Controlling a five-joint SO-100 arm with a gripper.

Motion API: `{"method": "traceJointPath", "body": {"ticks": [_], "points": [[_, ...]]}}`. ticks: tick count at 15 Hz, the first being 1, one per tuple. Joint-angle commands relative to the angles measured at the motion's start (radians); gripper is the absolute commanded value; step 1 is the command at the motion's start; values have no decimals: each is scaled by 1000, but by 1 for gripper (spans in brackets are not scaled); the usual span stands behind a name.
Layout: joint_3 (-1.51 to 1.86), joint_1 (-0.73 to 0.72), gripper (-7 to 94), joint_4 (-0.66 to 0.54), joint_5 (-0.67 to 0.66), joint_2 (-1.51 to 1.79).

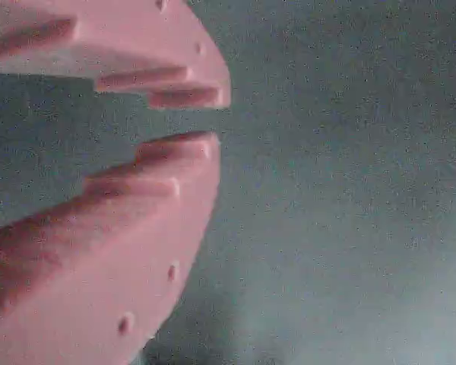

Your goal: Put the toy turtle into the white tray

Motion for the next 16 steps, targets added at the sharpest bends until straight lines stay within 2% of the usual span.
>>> {"method": "traceJointPath", "body": {"ticks": [1, 3, 16], "points": [[-21, -14, 0, 69, 5, 17], [-41, -18, 0, 138, 9, 20], [-41, -14, 0, 138, 17, 20]]}}
